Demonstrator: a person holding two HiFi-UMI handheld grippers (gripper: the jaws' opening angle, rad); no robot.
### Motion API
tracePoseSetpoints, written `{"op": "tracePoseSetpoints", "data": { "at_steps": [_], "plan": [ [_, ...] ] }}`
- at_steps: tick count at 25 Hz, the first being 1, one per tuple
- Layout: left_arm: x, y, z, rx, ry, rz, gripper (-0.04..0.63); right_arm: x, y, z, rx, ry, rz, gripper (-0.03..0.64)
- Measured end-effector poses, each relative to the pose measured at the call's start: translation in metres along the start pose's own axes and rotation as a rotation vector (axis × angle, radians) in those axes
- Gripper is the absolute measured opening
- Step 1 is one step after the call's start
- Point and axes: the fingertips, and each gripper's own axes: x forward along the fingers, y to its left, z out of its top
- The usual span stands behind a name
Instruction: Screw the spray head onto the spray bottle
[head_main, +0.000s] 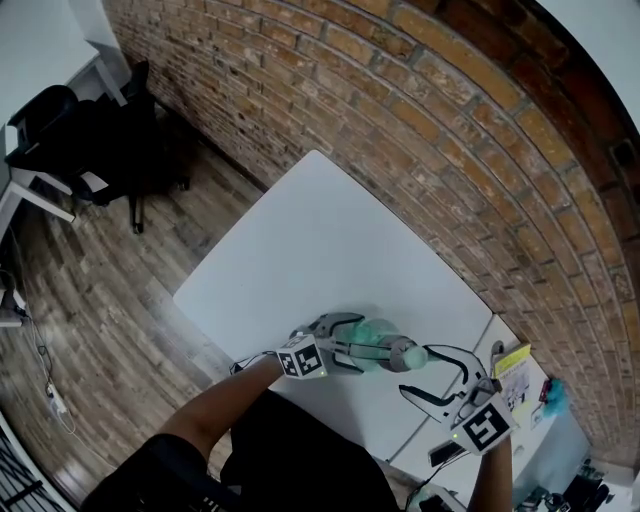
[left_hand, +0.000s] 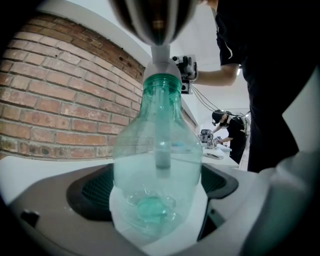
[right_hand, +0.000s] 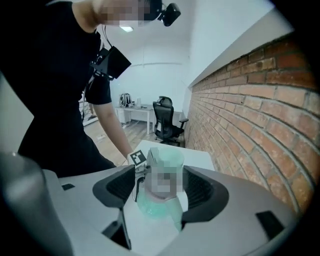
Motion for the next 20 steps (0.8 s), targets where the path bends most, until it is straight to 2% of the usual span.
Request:
{"op": "tracePoseSetpoints", "data": {
  "at_steps": [2, 4, 7, 13, 17, 20],
  "plan": [
    [0.0, 0.0, 0.0, -0.001, 0.002, 0.003, 0.546, 0.001, 0.001, -0.006, 0.066, 0.013, -0.092, 0.282],
    [0.001, 0.0, 0.0, 0.0, 0.002, 0.007, 0.546, 0.002, -0.001, -0.005, 0.165, -0.029, -0.175, 0.282],
    [0.002, 0.0, 0.001, -0.002, 0.0, 0.019, 0.546, 0.004, -0.005, -0.004, 0.275, -0.069, -0.252, 0.282],
    [0.002, 0.0, -0.002, -0.023, 0.008, 0.037, 0.546, 0.008, -0.022, -0.007, 0.406, -0.077, -0.288, 0.282],
    [0.004, 0.0, -0.003, -0.026, 0.004, 0.045, 0.545, 0.017, -0.023, -0.01, 0.371, 0.004, -0.293, 0.282],
    [0.003, -0.001, 0.001, -0.025, -0.007, 0.047, 0.546, 0.024, -0.023, -0.012, 0.389, 0.055, -0.298, 0.282]
  ]
}}
